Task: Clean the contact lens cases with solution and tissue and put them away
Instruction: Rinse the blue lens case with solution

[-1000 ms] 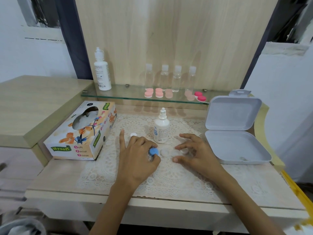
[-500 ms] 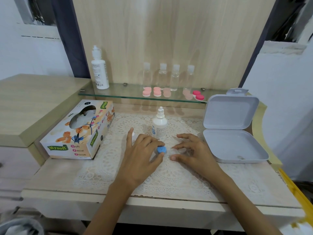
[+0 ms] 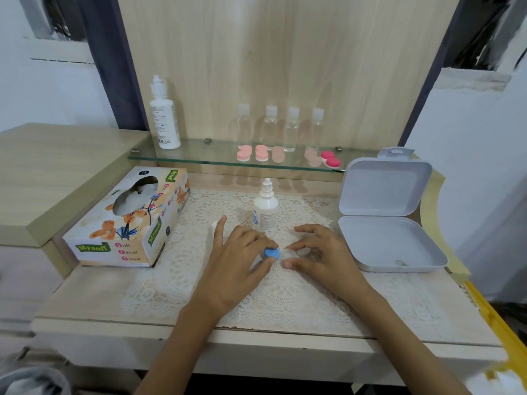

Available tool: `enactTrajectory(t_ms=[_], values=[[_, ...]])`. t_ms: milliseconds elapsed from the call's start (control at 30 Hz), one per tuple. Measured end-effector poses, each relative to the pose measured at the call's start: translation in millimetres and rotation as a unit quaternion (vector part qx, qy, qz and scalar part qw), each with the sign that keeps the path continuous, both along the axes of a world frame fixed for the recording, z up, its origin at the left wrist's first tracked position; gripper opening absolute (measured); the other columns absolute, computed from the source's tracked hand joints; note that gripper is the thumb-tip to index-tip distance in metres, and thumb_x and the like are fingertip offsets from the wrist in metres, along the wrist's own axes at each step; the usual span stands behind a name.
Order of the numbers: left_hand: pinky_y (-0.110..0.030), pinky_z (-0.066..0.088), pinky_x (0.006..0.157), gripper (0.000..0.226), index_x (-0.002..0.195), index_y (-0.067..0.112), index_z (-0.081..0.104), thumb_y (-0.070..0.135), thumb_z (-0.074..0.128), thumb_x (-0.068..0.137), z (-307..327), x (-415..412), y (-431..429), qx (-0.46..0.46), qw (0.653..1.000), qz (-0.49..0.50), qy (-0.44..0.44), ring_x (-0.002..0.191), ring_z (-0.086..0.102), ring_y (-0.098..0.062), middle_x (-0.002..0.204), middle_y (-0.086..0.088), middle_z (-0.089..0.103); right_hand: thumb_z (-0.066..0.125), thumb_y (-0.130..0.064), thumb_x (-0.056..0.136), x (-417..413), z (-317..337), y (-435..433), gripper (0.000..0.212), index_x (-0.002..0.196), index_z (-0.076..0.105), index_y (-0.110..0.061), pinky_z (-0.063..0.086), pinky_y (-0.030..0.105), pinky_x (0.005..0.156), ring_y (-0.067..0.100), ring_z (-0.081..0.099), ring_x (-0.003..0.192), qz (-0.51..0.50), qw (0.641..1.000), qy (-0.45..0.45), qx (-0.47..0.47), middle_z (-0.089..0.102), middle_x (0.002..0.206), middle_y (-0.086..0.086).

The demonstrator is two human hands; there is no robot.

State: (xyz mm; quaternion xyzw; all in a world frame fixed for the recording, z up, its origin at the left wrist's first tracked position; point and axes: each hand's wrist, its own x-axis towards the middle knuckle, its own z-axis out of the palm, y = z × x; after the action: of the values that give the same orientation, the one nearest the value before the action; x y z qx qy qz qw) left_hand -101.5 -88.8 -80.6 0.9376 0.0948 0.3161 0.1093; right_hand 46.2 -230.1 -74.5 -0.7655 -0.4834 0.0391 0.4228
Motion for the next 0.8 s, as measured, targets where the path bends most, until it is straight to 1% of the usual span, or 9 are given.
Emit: enactTrajectory(t_ms=[67, 200, 333, 433, 500, 533, 600, 700, 800], values=[[-0.052, 0.006, 0.113, 0.028, 0.104, 0.035, 0.062, 0.046, 0.041, 0.089, -0.6, 0.2, 0.4, -0.002, 1.0, -0.002, 0.002, 0.106, 0.047, -0.001, 0.102, 0.02, 0.059, 0.085, -0.033, 0.064, 0.7, -0.6, 0.3, 0.03, 0.091, 0.076, -0.022, 0.039, 0.017, 0.092, 0.005, 0.048, 0.116, 0.0, 1.0, -0.002, 0.002, 0.055, 0.12, -0.012], [-0.05, 0.002, 0.115, 0.029, 0.105, 0.036, 0.062, 0.044, 0.041, 0.087, -1.4, 0.7, 1.0, -0.021, 1.0, -0.003, 0.002, 0.109, 0.046, 0.002, 0.104, 0.022, 0.058, 0.085, -0.033, 0.063, 1.8, -1.3, 0.4, 0.03, 0.09, 0.076, -0.023, 0.038, 0.015, 0.091, 0.004, 0.049, 0.116, -0.001, 1.0, 0.001, 0.005, 0.056, 0.12, -0.01], [-0.048, 0.0, 0.116, 0.029, 0.104, 0.036, 0.063, 0.041, 0.042, 0.084, -2.5, 0.8, 1.7, -0.043, 0.999, -0.021, -0.011, 0.112, 0.042, 0.005, 0.107, 0.022, 0.054, 0.085, -0.033, 0.064, 1.7, -1.4, 0.8, 0.03, 0.091, 0.076, -0.023, 0.039, 0.017, 0.091, 0.005, 0.049, 0.116, -0.001, 1.0, -0.004, 0.002, 0.057, 0.12, -0.009], [-0.045, 0.001, 0.115, 0.03, 0.104, 0.038, 0.062, 0.052, 0.044, 0.085, -2.2, 1.3, 1.8, -0.041, 0.999, -0.012, -0.012, 0.112, 0.04, 0.005, 0.108, 0.021, 0.049, 0.085, -0.034, 0.064, 0.6, -0.4, 0.3, 0.029, 0.091, 0.076, -0.025, 0.039, 0.019, 0.092, 0.005, 0.048, 0.117, -0.002, 1.0, -0.002, 0.001, 0.056, 0.119, -0.01], [-0.043, 0.0, 0.115, 0.038, 0.108, 0.038, 0.06, 0.06, 0.039, 0.086, -2.1, 2.1, 1.4, -0.026, 1.0, -0.004, 0.001, 0.112, 0.041, 0.003, 0.108, 0.02, 0.051, 0.085, -0.033, 0.064, 0.4, 0.0, -0.2, 0.03, 0.091, 0.076, -0.024, 0.04, 0.022, 0.093, 0.005, 0.048, 0.117, -0.001, 1.0, -0.002, 0.001, 0.056, 0.119, -0.01], [-0.042, 0.0, 0.115, 0.04, 0.111, 0.037, 0.059, 0.06, 0.036, 0.086, -1.8, 2.3, 1.5, -0.018, 1.0, -0.002, 0.006, 0.112, 0.041, 0.002, 0.108, 0.02, 0.053, 0.085, -0.034, 0.064, 0.4, 0.1, -0.4, 0.03, 0.091, 0.076, -0.023, 0.04, 0.024, 0.094, 0.006, 0.049, 0.117, 0.0, 1.0, -0.003, 0.001, 0.056, 0.119, -0.011], [-0.041, -0.002, 0.115, 0.04, 0.112, 0.035, 0.057, 0.058, 0.035, 0.088, -1.5, 2.4, 2.2, -0.016, 1.0, 0.001, 0.01, 0.114, 0.043, 0.0, 0.109, 0.02, 0.056, 0.085, -0.034, 0.064, 0.1, 0.3, -0.3, 0.03, 0.091, 0.076, -0.023, 0.04, 0.023, 0.094, 0.006, 0.049, 0.117, 0.0, 1.0, -0.003, 0.002, 0.056, 0.118, -0.011], [-0.043, -0.003, 0.116, 0.036, 0.114, 0.035, 0.056, 0.051, 0.035, 0.089, -2.3, 2.6, 2.7, -0.033, 0.999, -0.009, 0.018, 0.116, 0.043, 0.0, 0.112, 0.021, 0.056, 0.085, -0.034, 0.063, -0.1, 0.5, 0.0, 0.031, 0.09, 0.076, -0.023, 0.037, 0.017, 0.091, 0.005, 0.048, 0.116, -0.004, 1.0, -0.004, 0.001, 0.056, 0.116, -0.012], [-0.046, -0.003, 0.115, 0.031, 0.113, 0.035, 0.056, 0.042, 0.038, 0.088, -5.0, 3.3, 3.5, -0.048, 0.998, -0.024, 0.017, 0.115, 0.043, 0.0, 0.111, 0.022, 0.056, 0.085, -0.034, 0.062, -0.3, 0.3, -0.1, 0.031, 0.09, 0.076, -0.023, 0.039, 0.022, 0.094, 0.005, 0.049, 0.116, -0.002, 1.0, 0.001, 0.004, 0.056, 0.116, -0.012]])
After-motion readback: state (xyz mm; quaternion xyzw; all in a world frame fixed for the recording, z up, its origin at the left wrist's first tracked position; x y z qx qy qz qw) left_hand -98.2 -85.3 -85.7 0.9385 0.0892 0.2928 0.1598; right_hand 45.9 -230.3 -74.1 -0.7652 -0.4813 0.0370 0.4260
